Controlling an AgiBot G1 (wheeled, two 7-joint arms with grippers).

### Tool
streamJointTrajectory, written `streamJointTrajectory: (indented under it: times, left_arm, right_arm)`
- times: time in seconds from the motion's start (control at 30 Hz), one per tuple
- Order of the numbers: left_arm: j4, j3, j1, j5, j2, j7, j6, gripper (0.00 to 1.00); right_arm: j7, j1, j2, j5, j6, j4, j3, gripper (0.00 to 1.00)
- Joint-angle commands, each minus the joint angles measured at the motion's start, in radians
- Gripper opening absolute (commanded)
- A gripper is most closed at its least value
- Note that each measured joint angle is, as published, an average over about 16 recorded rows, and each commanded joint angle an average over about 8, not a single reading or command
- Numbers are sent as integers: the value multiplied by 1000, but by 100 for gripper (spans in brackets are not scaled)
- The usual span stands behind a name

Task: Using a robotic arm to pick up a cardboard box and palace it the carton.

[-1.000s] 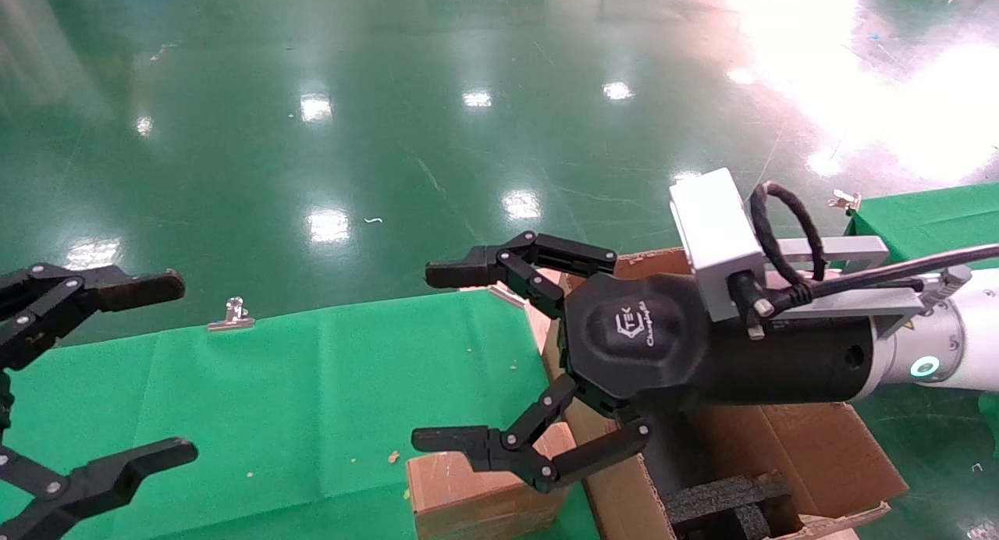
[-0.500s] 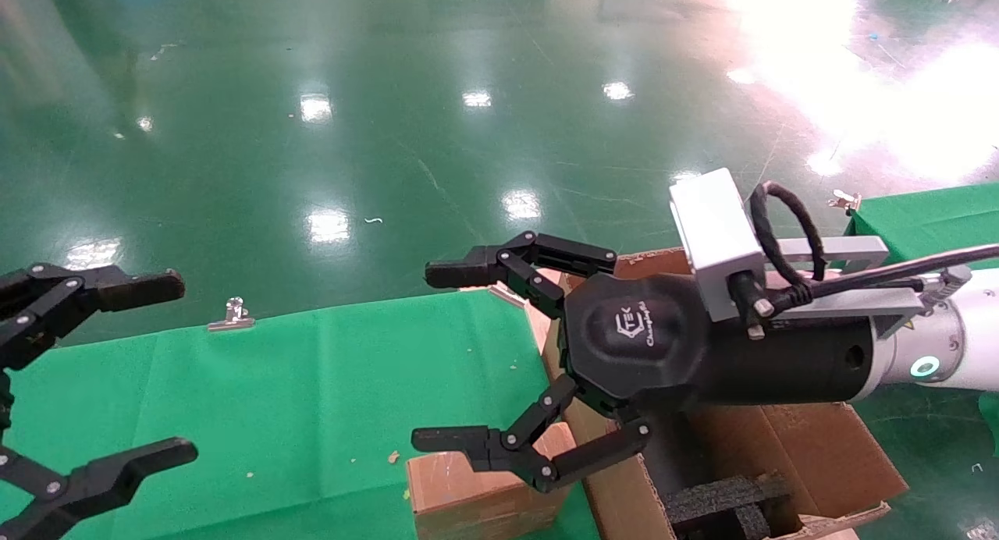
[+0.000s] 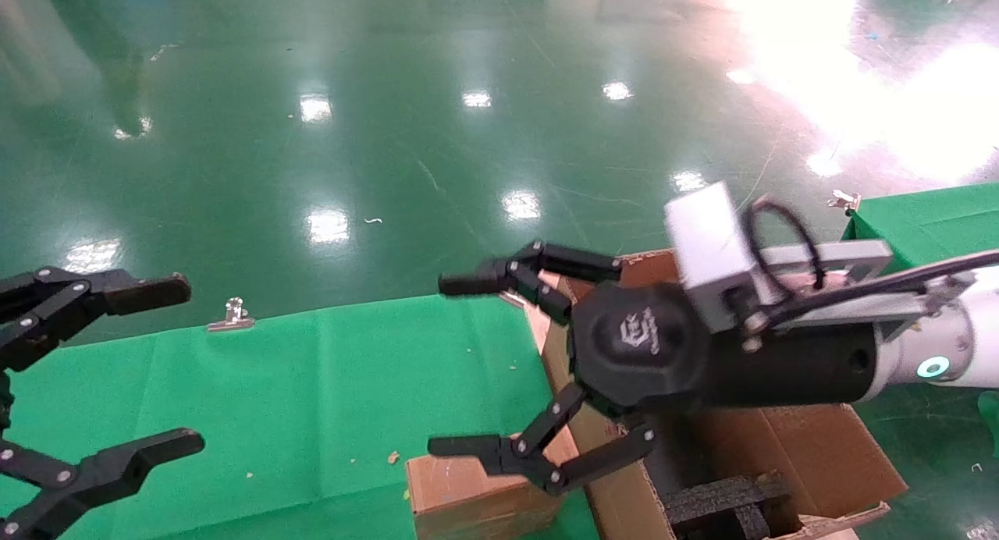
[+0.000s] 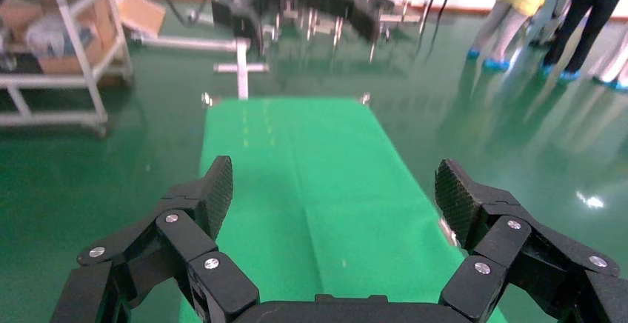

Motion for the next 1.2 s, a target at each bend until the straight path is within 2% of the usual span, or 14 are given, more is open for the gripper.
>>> streamJointTrajectory:
  times: [0.03,0.27,0.5,0.8,1.13,1.17,1.2]
  left_arm:
    - [0,0,0,0,0,0,0,0]
    - [0,0,0,0,0,0,0,0]
    - [0,0,0,0,0,0,0,0]
    - [0,0,0,0,0,0,0,0]
    - [0,0,0,0,0,0,0,0]
    - [0,0,0,0,0,0,0,2]
    - [0,0,0,0,0,0,0,13]
  right_arm:
    - [1,18,1,-32,-10,-2,-13,100]
    - [11,142,-54,-230,-44,-19,-132,100]
    - [10,226,-115,-379,-51,-34,-262,100]
    - [2,325,-192,-518,-51,-70,-421,100]
    - [-52,431,-280,-638,-51,-145,-574,100]
    - [-59,439,-287,-644,-51,-153,-587,100]
    - [-66,447,-294,-651,-51,-160,-599,100]
